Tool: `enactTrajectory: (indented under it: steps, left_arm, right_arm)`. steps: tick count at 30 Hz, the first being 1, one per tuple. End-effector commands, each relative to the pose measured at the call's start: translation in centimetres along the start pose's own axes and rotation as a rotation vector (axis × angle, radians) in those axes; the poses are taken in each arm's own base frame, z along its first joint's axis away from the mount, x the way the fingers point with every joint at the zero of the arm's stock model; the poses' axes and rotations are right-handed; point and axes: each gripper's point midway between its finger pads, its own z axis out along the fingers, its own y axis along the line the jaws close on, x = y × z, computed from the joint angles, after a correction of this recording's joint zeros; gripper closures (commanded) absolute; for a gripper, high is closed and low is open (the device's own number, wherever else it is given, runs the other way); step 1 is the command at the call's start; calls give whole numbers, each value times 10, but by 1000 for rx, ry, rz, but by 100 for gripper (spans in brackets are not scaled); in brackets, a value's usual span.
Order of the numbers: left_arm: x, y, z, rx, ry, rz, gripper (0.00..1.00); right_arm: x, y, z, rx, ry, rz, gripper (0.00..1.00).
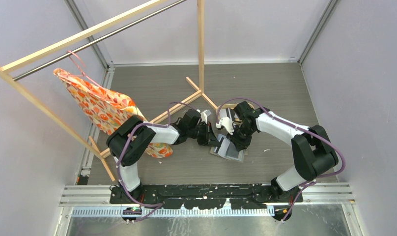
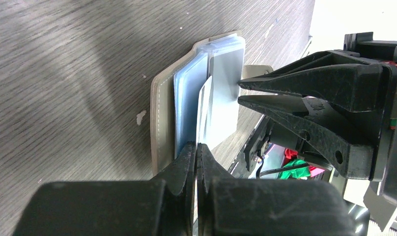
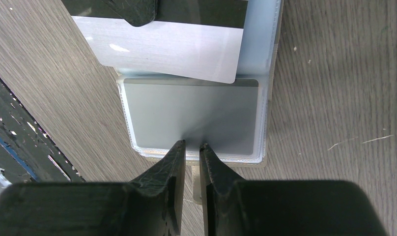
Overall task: Put the credit cards into the card holder
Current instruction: Insert the credit card into the card holder.
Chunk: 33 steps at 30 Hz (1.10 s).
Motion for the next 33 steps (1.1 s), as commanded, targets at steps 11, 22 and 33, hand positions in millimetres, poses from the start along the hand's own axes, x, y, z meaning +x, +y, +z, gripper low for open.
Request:
enactTrajectory:
  steps: [11, 22, 33]
  left_arm:
    - [-2, 0, -6, -18, -4, 8, 100]
    - [0, 0, -7, -19, 3, 1, 100]
    - [0, -4, -6, 7, 5, -1, 100]
  right_arm:
    - [2, -3, -2, 18, 21, -21, 78]
    - [2, -3, -3, 21, 19, -22, 78]
    - [2, -2, -3, 21, 21, -24, 78]
